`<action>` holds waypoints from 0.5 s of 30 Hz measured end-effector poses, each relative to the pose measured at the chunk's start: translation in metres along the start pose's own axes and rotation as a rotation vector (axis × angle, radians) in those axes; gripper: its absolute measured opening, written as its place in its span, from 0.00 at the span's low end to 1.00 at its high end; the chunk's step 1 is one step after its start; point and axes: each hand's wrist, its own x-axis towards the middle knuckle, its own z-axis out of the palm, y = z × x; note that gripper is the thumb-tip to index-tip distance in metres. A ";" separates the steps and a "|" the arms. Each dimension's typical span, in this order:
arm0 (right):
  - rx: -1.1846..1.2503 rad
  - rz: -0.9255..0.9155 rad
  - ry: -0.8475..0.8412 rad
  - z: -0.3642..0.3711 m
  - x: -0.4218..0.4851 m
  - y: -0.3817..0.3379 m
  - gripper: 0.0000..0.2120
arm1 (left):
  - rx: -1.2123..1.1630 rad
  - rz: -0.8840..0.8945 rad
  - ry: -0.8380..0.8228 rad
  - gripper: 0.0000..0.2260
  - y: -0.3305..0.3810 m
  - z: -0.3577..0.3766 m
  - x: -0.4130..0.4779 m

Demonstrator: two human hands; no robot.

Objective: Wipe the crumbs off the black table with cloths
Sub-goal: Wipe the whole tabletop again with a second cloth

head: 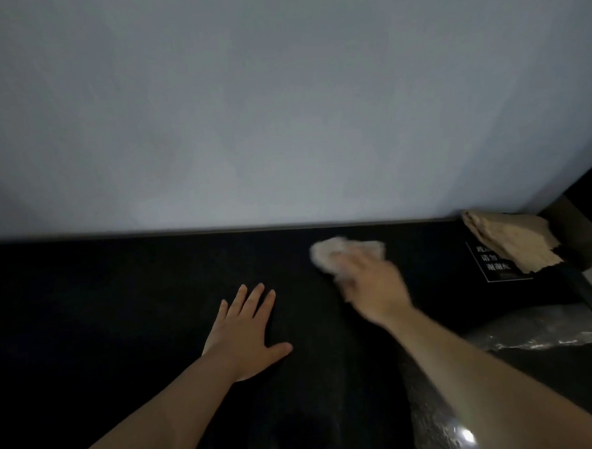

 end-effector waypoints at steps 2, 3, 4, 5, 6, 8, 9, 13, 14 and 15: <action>0.023 0.407 0.056 -0.009 0.006 0.040 0.23 | 0.005 -0.003 -0.005 0.41 0.000 0.000 0.000; 0.057 0.552 0.069 -0.011 0.003 0.041 0.23 | 0.008 -0.004 -0.004 0.41 0.000 0.000 0.000; 0.031 0.599 0.083 -0.010 -0.002 0.029 0.22 | 0.010 -0.006 -0.006 0.41 0.001 0.000 0.000; -0.016 0.564 0.104 -0.008 -0.009 0.008 0.22 | 0.006 -0.010 -0.007 0.41 0.002 0.000 0.000; -0.036 0.434 0.109 0.001 -0.018 -0.014 0.23 | -0.001 -0.015 -0.005 0.41 0.003 -0.001 0.001; 0.023 0.051 0.057 0.009 -0.041 -0.049 0.25 | -0.009 -0.018 -0.008 0.41 0.004 -0.001 0.002; 0.034 -0.109 0.026 0.012 -0.048 -0.052 0.24 | -0.009 -0.019 -0.010 0.41 0.004 -0.002 0.002; -0.048 0.098 0.037 0.002 -0.032 0.016 0.25 | -0.018 -0.030 -0.008 0.40 0.006 -0.001 -0.002; -0.016 0.295 0.048 -0.002 -0.029 0.033 0.25 | -0.016 -0.033 -0.008 0.39 0.007 0.000 -0.004; 0.035 0.460 0.060 -0.008 -0.029 0.038 0.25 | -0.015 -0.036 -0.007 0.39 0.007 0.000 -0.005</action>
